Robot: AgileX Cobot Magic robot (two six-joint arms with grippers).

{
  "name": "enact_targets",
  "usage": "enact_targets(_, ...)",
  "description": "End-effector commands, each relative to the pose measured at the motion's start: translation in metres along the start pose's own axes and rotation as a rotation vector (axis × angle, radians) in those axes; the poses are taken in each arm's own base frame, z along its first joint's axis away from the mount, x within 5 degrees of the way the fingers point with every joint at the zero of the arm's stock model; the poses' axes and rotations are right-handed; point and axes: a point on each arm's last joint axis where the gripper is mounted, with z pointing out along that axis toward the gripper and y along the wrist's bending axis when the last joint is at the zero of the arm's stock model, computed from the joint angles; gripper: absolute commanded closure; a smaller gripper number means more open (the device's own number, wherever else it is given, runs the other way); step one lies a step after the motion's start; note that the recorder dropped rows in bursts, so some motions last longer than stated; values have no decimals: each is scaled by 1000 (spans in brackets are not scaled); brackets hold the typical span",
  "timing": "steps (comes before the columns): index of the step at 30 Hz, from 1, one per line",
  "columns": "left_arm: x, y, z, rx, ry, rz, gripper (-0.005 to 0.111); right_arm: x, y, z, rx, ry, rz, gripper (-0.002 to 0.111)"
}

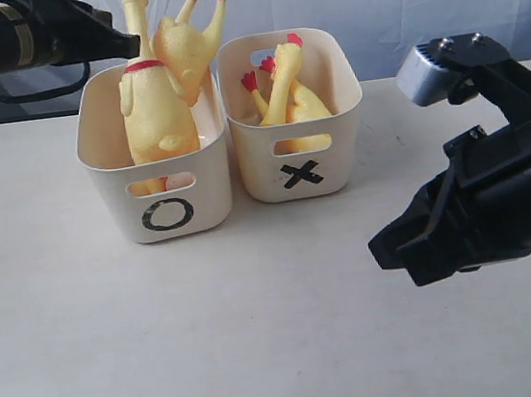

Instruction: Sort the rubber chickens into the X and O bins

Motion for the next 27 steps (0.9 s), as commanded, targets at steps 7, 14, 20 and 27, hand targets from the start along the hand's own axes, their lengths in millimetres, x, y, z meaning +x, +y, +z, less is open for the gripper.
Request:
enact_targets(7, 4, -2, -64, -83, 15, -46, 107, 0, -1, 0, 4, -8, -1, 109)
enact_targets(14, 10, -6, -122, -125, -20, -89, 107, 0, -1, 0, 4, -8, -1, 109)
enact_targets(20, 18, -12, -179, -149, -103, -131, 107, 0, -1, 0, 4, -8, -1, 109)
enact_targets(27, 37, -16, -248, -235, -212, -120, 107, 0, -1, 0, 4, -8, -1, 109)
